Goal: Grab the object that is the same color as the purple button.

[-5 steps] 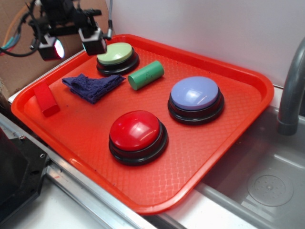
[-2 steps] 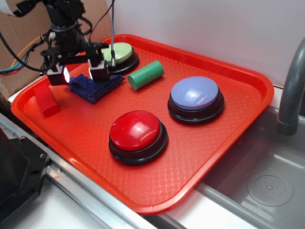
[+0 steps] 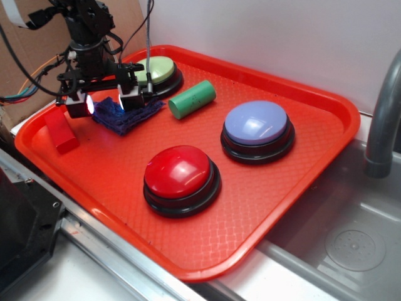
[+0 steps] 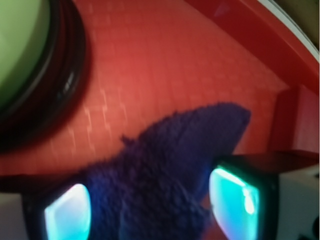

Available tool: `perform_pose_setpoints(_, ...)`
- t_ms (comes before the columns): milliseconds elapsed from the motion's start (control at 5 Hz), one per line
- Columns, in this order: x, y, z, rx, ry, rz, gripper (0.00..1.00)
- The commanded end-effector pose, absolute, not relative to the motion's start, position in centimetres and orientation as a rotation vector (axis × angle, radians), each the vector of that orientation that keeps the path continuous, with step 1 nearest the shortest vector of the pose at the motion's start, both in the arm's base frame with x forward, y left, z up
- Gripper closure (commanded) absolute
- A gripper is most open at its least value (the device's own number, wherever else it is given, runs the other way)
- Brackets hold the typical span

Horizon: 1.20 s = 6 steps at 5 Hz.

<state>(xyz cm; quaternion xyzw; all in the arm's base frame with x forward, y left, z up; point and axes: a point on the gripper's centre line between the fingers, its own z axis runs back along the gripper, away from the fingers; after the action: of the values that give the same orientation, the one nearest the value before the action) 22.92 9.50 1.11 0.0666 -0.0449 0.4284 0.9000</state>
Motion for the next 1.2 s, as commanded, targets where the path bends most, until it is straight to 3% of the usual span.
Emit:
perform_pose_setpoints(0,22.4,10.5,0.9,0.104,-0.094,0.898,1.00)
perform_pose_setpoints(600,22.6,10.1,1.6,0.092,-0.094,0.846,1.00)
perform_pose_setpoints(1000,23.0,9.0,7.6,0.009,-0.107,0.741,1.00)
